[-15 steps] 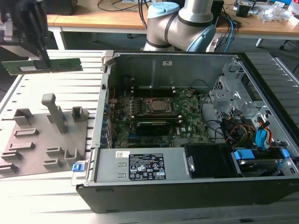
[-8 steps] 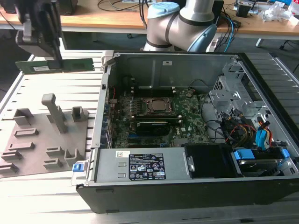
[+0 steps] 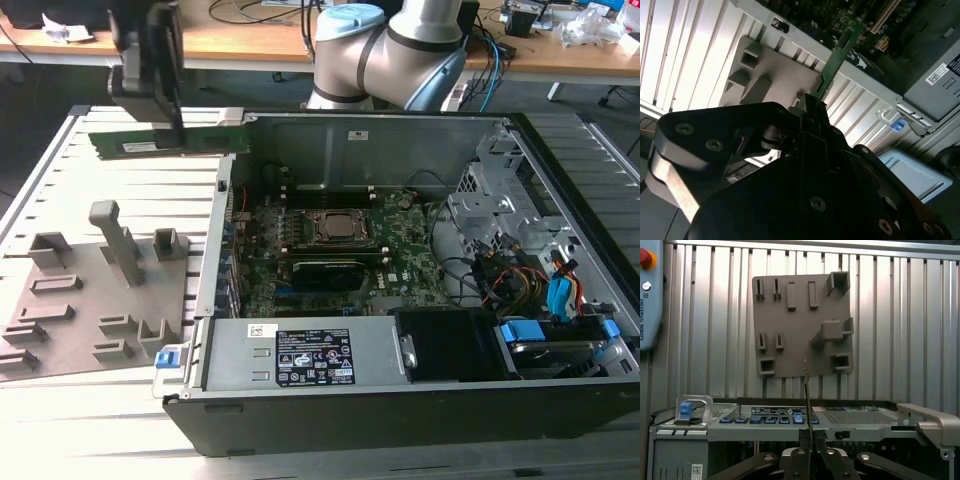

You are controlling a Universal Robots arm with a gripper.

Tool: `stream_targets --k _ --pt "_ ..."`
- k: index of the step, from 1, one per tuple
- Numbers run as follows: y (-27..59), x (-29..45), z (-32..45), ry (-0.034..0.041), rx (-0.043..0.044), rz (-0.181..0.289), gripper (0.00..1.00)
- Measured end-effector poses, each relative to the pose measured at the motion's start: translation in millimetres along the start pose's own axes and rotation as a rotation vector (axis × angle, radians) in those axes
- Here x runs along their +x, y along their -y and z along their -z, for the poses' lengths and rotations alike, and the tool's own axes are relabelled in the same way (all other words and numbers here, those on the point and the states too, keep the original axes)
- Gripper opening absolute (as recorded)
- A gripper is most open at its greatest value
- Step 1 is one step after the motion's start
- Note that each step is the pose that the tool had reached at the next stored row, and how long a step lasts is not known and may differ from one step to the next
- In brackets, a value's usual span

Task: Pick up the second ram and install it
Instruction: 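Pick up the second ram and move it above second insertion slot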

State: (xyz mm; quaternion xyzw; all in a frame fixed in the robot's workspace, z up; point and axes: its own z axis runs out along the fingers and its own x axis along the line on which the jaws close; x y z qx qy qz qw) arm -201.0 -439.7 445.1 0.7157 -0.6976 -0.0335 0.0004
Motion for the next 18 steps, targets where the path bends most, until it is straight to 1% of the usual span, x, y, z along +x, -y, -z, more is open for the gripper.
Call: stream_targets --k 3,5,9,13,15,18 --pt "17.2 0.4 0.8 0.0001 -0.0008 0.000 0.14" --pt "23.5 0.6 1.1 0.0001 -0.0010 0.000 0.14" --pt "45.9 1.1 2.2 0.0002 -0.0022 0.000 0.14" --pt "60.9 1.5 2.9 0.0001 -0.0030 0.000 0.14" --pt "72.1 1.6 3.4 0.0002 -0.0036 0.000 0.14" --pt "81.6 0.5 3.8 0.0001 -0.0041 0.000 0.14"
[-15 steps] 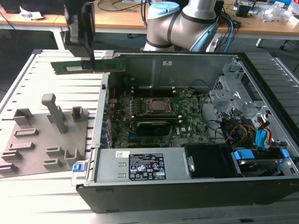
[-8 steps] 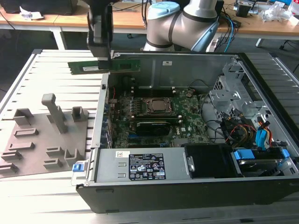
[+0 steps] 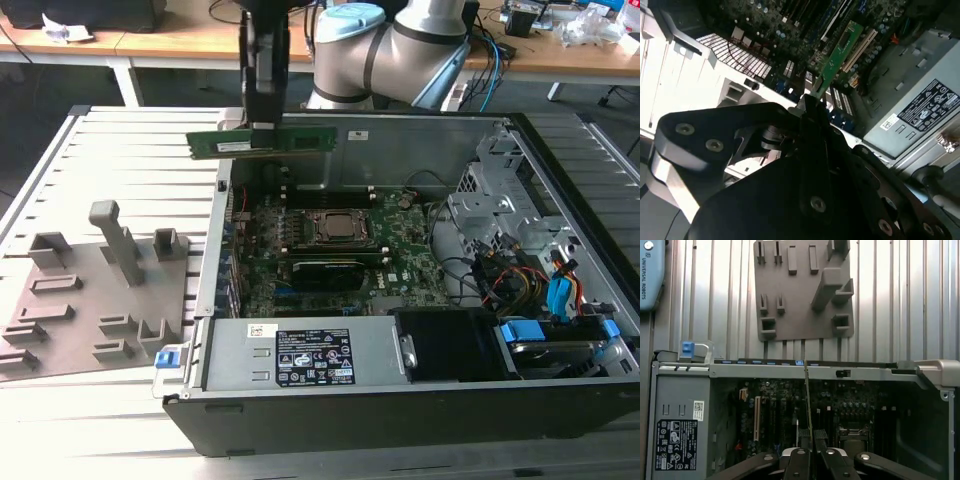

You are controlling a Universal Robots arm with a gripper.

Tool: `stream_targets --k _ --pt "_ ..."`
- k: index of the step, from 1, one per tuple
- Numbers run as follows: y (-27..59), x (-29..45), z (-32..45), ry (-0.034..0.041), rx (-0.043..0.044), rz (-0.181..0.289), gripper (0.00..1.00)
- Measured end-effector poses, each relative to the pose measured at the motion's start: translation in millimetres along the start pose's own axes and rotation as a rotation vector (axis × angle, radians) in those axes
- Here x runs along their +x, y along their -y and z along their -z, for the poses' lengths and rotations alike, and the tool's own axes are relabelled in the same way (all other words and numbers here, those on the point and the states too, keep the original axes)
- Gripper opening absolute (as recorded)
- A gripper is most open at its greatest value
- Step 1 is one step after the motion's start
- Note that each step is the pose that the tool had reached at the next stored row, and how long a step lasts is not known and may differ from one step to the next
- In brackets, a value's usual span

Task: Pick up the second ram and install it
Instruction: 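Pick up the second ram and move it above second insertion slot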

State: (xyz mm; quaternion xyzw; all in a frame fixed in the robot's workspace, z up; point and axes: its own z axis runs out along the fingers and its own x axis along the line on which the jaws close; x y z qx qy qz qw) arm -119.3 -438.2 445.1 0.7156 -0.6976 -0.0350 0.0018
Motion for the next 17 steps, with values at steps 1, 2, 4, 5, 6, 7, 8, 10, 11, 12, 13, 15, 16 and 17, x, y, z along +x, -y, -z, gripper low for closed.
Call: stream_targets --k 1,2,4,5,6,7,8,10,11,12,13,15,16,17 --pt "3.0 -1.2 0.0 0.0000 -0.0001 -0.001 0.14" --pt "5.2 -2.0 -0.1 0.0003 0.0001 -0.004 0.14" --pt "8.3 -2.9 -0.3 0.0011 0.0003 -0.011 0.14" --pt "9.5 -3.2 -0.5 0.0023 0.0002 -0.013 0.14" --pt "10.9 -3.5 -0.7 0.0033 0.0000 -0.014 0.14" --pt "14.6 -5.2 -1.9 0.0047 -0.0017 -0.016 0.14" --pt "18.0 -7.7 -3.7 0.0046 -0.0042 -0.017 0.14" --pt "25.8 -12.7 -7.6 0.0048 -0.0091 -0.017 0.14" --pt "28.8 -14.5 -8.9 0.0048 -0.0110 -0.017 0.14" --pt "34.9 -17.9 -11.9 0.0050 -0.0148 -0.017 0.14" --pt "42.5 -21.3 -15.6 0.0049 -0.0189 -0.017 0.14" --pt "48.2 -23.0 -18.4 0.0051 -0.0213 -0.018 0.14" --pt "53.2 -23.9 -20.1 0.0051 -0.0231 -0.018 0.14" --pt "58.0 -24.5 -21.5 0.0050 -0.0246 -0.018 0.14"
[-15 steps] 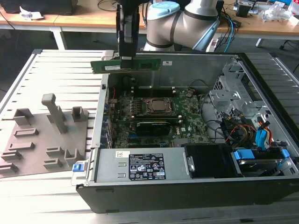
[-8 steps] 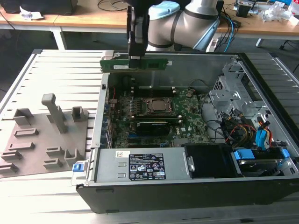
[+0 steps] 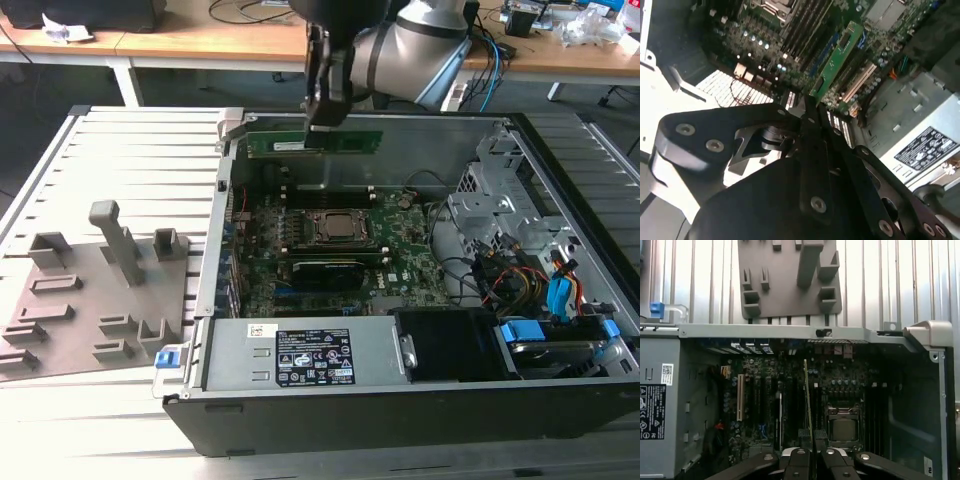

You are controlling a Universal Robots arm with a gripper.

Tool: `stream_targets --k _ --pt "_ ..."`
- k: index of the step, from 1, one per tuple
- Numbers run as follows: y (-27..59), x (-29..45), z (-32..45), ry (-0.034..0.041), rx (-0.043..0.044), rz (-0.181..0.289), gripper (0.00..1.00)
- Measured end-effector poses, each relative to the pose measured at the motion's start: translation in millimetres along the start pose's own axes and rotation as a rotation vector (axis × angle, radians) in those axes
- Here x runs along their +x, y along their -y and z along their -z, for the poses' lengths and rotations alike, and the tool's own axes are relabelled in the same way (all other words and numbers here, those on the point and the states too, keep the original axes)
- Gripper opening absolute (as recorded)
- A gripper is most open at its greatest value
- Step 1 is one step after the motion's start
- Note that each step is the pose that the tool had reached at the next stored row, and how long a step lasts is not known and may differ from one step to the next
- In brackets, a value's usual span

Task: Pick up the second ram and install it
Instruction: 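Pick up the second ram and move it above second insertion slot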

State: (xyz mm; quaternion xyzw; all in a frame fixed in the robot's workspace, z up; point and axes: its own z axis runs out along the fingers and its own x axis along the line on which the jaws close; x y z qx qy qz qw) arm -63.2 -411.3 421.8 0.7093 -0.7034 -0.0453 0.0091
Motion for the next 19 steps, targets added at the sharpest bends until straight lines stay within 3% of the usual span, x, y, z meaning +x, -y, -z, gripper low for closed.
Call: stream_targets --k 9,11,19 --pt "23.3 -0.4 -15.5 0.0001 -0.0083 -0.001 0.14" --pt "37.2 0.2 -28.9 0.0002 -0.0124 -0.001 0.14" --pt "46.7 -1.7 -37.5 0.0003 -0.0139 -0.001 0.14"
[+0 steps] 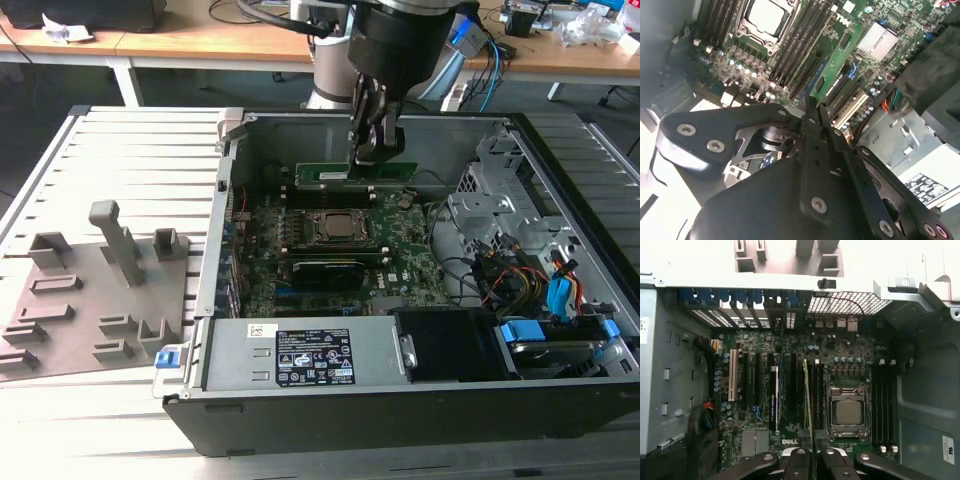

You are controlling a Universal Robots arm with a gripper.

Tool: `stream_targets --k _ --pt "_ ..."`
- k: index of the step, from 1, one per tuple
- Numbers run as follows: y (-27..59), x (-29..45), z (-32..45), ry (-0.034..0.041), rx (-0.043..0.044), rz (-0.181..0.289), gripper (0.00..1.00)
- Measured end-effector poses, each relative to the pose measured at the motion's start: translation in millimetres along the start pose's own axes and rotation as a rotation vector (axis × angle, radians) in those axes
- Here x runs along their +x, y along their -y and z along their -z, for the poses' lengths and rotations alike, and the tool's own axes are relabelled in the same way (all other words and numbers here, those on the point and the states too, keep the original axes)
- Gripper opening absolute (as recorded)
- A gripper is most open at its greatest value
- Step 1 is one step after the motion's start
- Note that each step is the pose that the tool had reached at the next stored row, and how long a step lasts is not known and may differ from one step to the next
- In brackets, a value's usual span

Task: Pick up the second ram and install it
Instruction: 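Pick up the second ram and move it above second insertion slot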

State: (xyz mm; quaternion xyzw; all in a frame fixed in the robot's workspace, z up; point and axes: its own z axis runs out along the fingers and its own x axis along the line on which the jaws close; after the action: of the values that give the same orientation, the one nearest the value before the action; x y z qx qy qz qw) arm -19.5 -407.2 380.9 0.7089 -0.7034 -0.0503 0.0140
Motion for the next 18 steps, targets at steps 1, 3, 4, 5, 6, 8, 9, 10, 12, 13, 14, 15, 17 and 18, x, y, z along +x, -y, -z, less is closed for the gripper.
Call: stream_targets --k 1,3,4,5,6,8,9,10,12,13,14,15,17,18 --pt "1.3 -0.7 -0.8 0.0001 -0.0001 0.000 0.14" --pt "4.5 -2.1 -2.9 0.0000 -0.0006 0.000 0.14" --pt "6.5 -2.9 -4.2 -0.0001 -0.0010 0.000 0.14" --pt "8.0 -3.5 -5.7 0.0000 -0.0014 0.000 0.14" --pt "9.0 -4.0 -6.6 0.0000 -0.0016 0.000 0.14" --pt "11.0 -5.9 -8.8 0.0000 -0.0019 0.000 0.14" --pt "11.3 -8.0 -10.1 0.0001 -0.0019 0.000 0.14" --pt "11.6 -11.0 -11.3 -0.0001 -0.0020 0.000 0.14" --pt "12.5 -12.6 -12.4 0.0000 -0.0019 0.000 0.14" --pt "13.2 -12.7 -12.8 0.0002 -0.0019 0.000 0.14" --pt "13.7 -12.7 -12.9 0.0001 -0.0020 0.000 0.14" --pt "13.8 -12.7 -12.8 -0.0001 -0.0021 0.000 0.14" --pt "13.9 -12.7 -12.9 0.0000 -0.0020 0.000 0.14" --pt "14.0 -12.7 -12.9 0.0000 -0.0021 0.000 0.14"
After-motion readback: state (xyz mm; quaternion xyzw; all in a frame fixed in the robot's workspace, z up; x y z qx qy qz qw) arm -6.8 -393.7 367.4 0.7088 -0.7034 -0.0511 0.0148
